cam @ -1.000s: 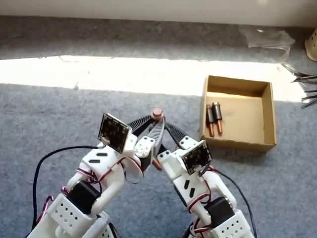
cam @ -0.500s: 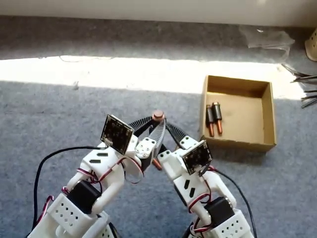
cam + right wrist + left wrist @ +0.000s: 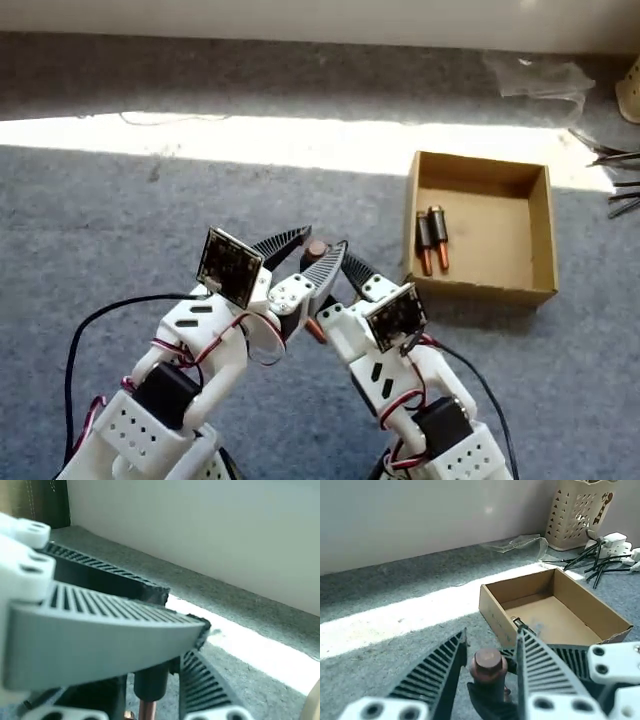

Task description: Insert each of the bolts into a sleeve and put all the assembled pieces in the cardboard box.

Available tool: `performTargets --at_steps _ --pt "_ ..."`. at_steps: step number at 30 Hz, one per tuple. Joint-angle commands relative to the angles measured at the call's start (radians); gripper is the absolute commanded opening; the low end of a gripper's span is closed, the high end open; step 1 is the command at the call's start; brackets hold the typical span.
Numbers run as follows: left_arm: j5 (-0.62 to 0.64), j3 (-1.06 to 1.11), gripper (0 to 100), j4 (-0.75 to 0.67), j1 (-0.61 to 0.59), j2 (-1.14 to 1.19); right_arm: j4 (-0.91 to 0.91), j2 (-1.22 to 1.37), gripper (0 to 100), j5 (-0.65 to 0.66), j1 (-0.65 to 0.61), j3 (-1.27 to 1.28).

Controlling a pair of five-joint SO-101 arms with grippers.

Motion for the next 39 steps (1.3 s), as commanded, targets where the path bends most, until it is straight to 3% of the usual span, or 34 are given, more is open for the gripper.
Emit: performTargets --at_steps 1,10,16,19,24,35,39 --pt "-0.008 -0.022 17 -0.018 -0.016 -0.016 0.001 -0.008 0.4 -0.003 -0.004 0.13" --pt "-0.006 -0.156 17 0.002 -0.151 -0.016 0.001 -0.008 0.4 -0.003 -0.004 0.13" --pt "-0.009 -0.36 17 0.206 -0.209 -0.059 0.001 -0.008 0.4 -0.003 -0.004 0.13" --pt "-0.052 -0.435 12 0.324 -0.24 -0.166 0.004 -0.008 0.4 -0.003 -0.004 0.13" --pt "-0.256 -0.421 1 0.399 -0.329 -0.315 0.004 -0.005 0.4 -0.003 -0.002 0.13" --pt "-0.255 -0.412 1 0.566 -0.509 -0.363 0.065 -0.008 0.4 -0.002 -0.002 0.13" --pt "-0.255 -0.367 1 0.569 -0.608 -0.377 0.065 -0.008 0.4 -0.002 0.07 0.13"
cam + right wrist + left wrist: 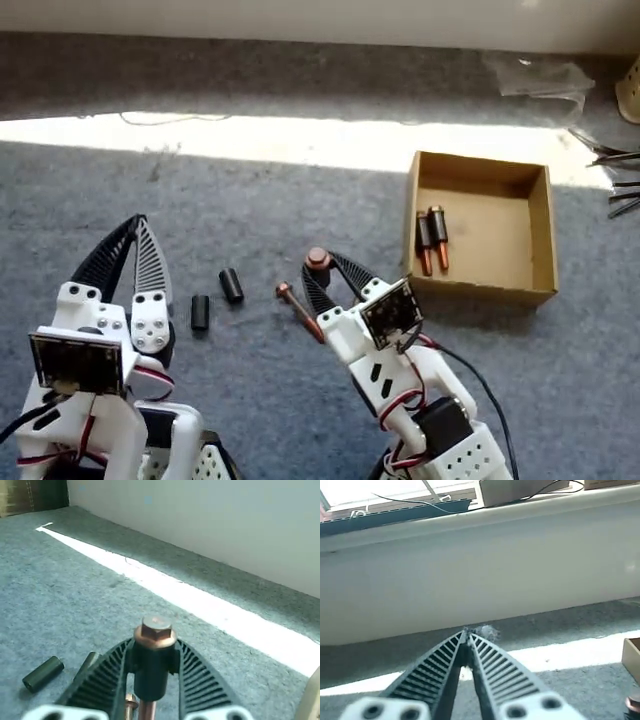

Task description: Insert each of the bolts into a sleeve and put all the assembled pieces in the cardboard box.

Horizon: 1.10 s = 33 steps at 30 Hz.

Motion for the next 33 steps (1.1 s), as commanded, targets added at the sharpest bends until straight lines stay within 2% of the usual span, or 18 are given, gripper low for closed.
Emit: performTargets --at_steps 1,9,20,26,33 --pt "-0.005 0.033 1 0.003 -0.104 -0.031 -0.005 -0.008 0.4 -0.002 0.093 0.13" --pt "-0.005 0.15 1 0.011 -0.122 -0.079 0.002 -0.008 0.4 -0.002 0.216 0.07" --pt "-0.005 0.43 1 0.003 -0.117 -0.079 0.24 0.001 0.4 -0.002 0.423 -0.236" --pt "-0.005 0.598 1 0.003 -0.119 -0.079 0.282 0.002 0.4 0.161 0.464 -0.269" --pt "-0.005 0.673 1 0.003 -0.117 -0.079 0.24 0.067 0.4 0.167 0.585 -0.326"
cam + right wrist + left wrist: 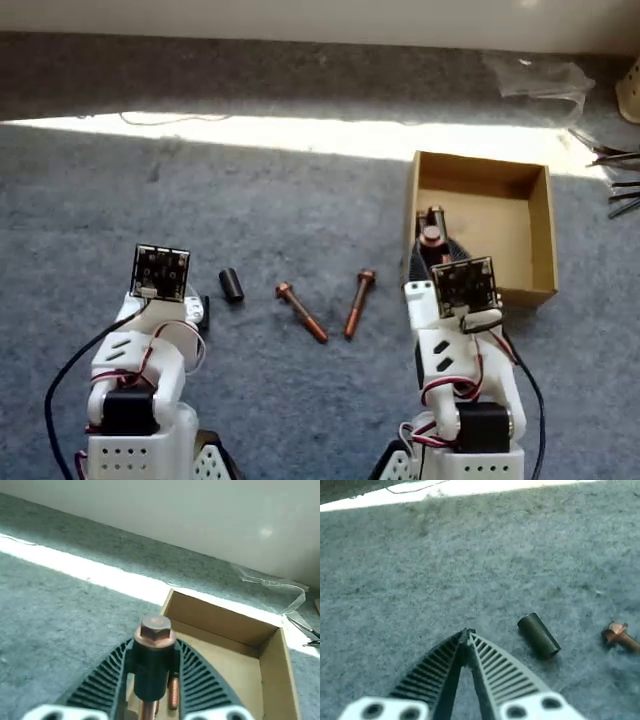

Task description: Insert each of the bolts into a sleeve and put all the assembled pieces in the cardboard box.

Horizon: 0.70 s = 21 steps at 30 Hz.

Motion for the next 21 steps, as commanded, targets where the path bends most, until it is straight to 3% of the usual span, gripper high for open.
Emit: performTargets --at_steps 1,11,21 --pt "-0.003 0.004 1 -0.005 -0.007 -0.015 -0.05 0.101 0.4 0.014 0.058 -0.136" --pt "-0.006 0.062 1 -0.005 -0.007 -0.015 -0.054 0.839 0.4 0.012 0.085 -0.558" --pt "-0.008 0.065 1 -0.005 -0.007 -0.015 -0.054 1.504 0.4 0.012 0.193 -0.915"
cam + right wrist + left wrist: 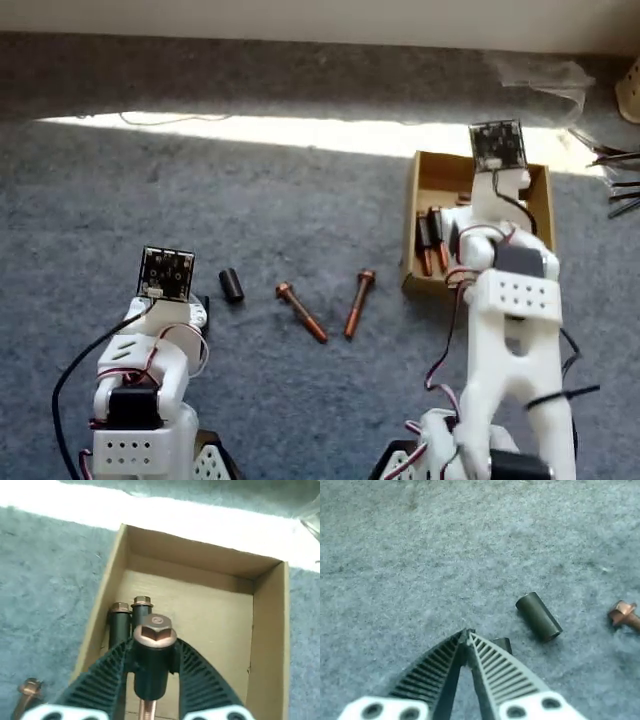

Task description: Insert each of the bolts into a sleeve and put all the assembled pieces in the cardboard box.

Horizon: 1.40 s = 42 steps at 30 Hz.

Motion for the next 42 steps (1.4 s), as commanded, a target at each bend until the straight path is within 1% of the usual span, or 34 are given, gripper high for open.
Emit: performTargets --at_steps 1,7,12,19,23,27,31,33,37,39,42 --pt "-0.009 -0.008 1 -0.005 -0.007 -0.015 -0.041 0.191 0.4 0.009 0.038 -0.179" --pt "-0.009 -0.005 1 -0.005 -0.007 -0.015 -0.038 0.469 0.4 0.009 0.064 -0.366" --pt "-0.009 -0.004 1 -0.005 -0.007 -0.015 -0.036 0.613 0.4 0.009 0.067 -0.49" --pt "-0.009 -0.004 1 -0.005 -0.007 -0.015 -0.036 0.723 0.4 0.015 0.062 -0.573" --pt "-0.009 -0.004 1 -0.005 -0.01 -0.015 -0.031 0.76 0.6 0.084 0.056 -0.578" --pt "-0.009 -0.004 1 -0.005 -0.01 -0.015 0.045 0.78 0.7 0.094 0.039 -0.584" --pt "-0.009 -0.004 1 -0.005 -0.012 -0.015 0.056 0.783 0.8 0.094 0.019 -0.582" --pt "-0.009 -0.004 1 -0.005 -0.012 -0.015 0.058 0.782 3.8 0.094 0.015 -0.582" --pt "-0.009 -0.002 1 -0.005 -0.012 -0.015 0.131 0.777 19.5 0.087 0.012 -0.593" --pt "-0.009 -0.002 1 -0.005 -0.012 -0.015 0.174 0.779 25.2 0.092 0.005 -0.641" --pt "-0.009 -0.002 1 -0.005 -0.012 -0.015 0.272 0.777 25.5 0.094 -0.001 -0.727"
